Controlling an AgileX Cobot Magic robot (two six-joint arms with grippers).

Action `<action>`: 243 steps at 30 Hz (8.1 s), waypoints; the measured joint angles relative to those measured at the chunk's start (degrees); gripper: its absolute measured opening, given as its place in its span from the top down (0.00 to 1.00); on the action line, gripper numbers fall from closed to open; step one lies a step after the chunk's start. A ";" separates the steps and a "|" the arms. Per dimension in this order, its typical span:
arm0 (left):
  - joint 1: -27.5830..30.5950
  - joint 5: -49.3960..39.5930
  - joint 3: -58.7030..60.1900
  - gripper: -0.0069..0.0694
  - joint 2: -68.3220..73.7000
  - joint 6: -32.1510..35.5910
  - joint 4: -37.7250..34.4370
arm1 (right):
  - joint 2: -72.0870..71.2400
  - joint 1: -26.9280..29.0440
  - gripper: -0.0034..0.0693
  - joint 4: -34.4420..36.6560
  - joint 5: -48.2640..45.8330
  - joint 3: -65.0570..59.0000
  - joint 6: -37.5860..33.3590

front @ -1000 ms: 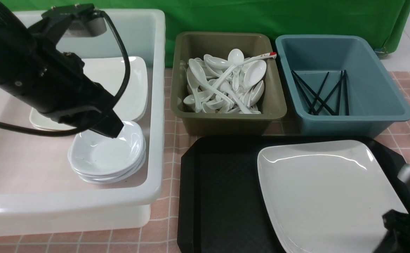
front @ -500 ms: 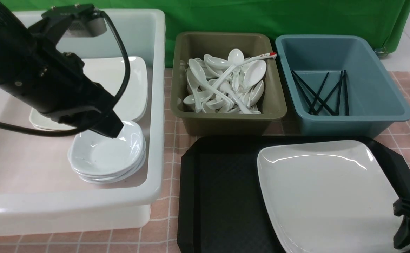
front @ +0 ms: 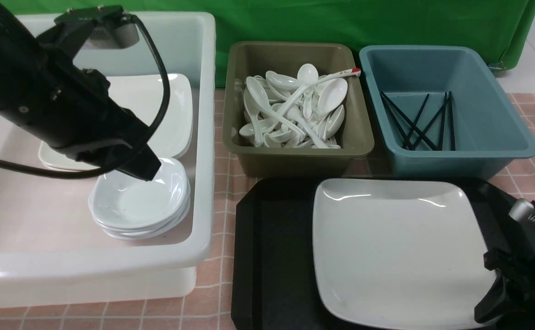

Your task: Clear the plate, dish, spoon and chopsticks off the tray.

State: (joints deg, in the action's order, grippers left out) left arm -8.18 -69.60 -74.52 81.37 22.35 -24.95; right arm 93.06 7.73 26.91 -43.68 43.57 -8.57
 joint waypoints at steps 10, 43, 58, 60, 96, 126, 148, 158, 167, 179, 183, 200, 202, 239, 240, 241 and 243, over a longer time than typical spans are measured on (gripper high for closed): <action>0.00 0.00 0.00 0.91 0.00 0.00 0.00 | 0.00 0.00 0.23 -2.17 3.66 0.44 -0.53; 0.00 0.00 0.00 0.91 0.00 0.08 0.83 | -5.05 -5.69 0.75 -0.09 1.01 1.04 -0.95; 3.61 3.74 0.00 0.91 -0.68 -0.32 -0.56 | -31.56 -5.71 0.86 -5.58 -9.89 4.17 3.09; 6.67 3.87 0.00 0.91 -1.92 -0.34 -1.51 | -32.21 -5.71 0.86 -5.06 -11.11 7.48 3.71; 49.18 7.35 -0.67 0.91 -14.35 2.52 -16.26 | 42.95 -49.26 0.86 9.17 27.68 85.69 25.91; 49.18 9.94 4.55 0.91 -14.35 2.08 -16.93 | 49.51 -48.98 0.67 -0.77 33.44 86.93 35.33; 45.44 9.94 4.55 0.91 -14.24 2.09 -15.49 | 42.68 -43.65 0.55 -4.53 19.34 87.08 23.76; 32.73 3.55 4.14 0.91 -9.71 -6.26 -4.57 | 18.73 -37.34 0.91 -6.56 -21.14 87.04 -0.36; 32.27 0.04 -5.16 0.91 -6.71 -15.85 4.75 | -4.43 -36.41 0.91 -24.89 -21.23 72.05 0.73; 27.42 -0.56 -9.09 0.75 9.22 -26.72 14.89 | -42.92 -36.41 0.91 -26.20 -18.58 32.63 5.31; 25.55 -0.40 -14.25 0.69 16.73 -31.93 23.72 | -50.47 -36.41 0.91 -26.28 -13.75 22.02 6.82; 21.60 3.30 -17.97 0.88 33.68 -40.21 41.20 | -52.96 -36.41 0.91 -26.33 -6.43 12.57 11.35; 21.56 5.02 -17.97 0.89 34.77 -40.35 41.64 | -52.85 -36.41 0.91 -26.33 -5.23 12.57 11.35; 20.37 23.72 -18.15 0.88 37.07 -38.65 39.90 | -52.85 -36.41 0.87 -26.33 -1.28 12.57 11.40; 20.37 24.06 -18.22 0.88 37.37 -39.48 40.16 | -52.85 -36.41 0.87 -26.33 -1.28 12.57 11.40; 20.37 24.32 -18.22 0.88 37.45 -40.08 40.22 | -52.85 -36.41 0.87 -26.33 -1.36 12.57 11.40; 20.37 26.10 -18.22 0.87 38.46 -42.84 41.67 | -52.85 -36.41 0.86 -26.33 -1.36 12.57 11.40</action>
State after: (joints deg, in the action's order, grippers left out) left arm 12.19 -43.49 -92.74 119.82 -20.50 16.72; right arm 40.21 -28.68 0.58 -45.04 56.14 2.83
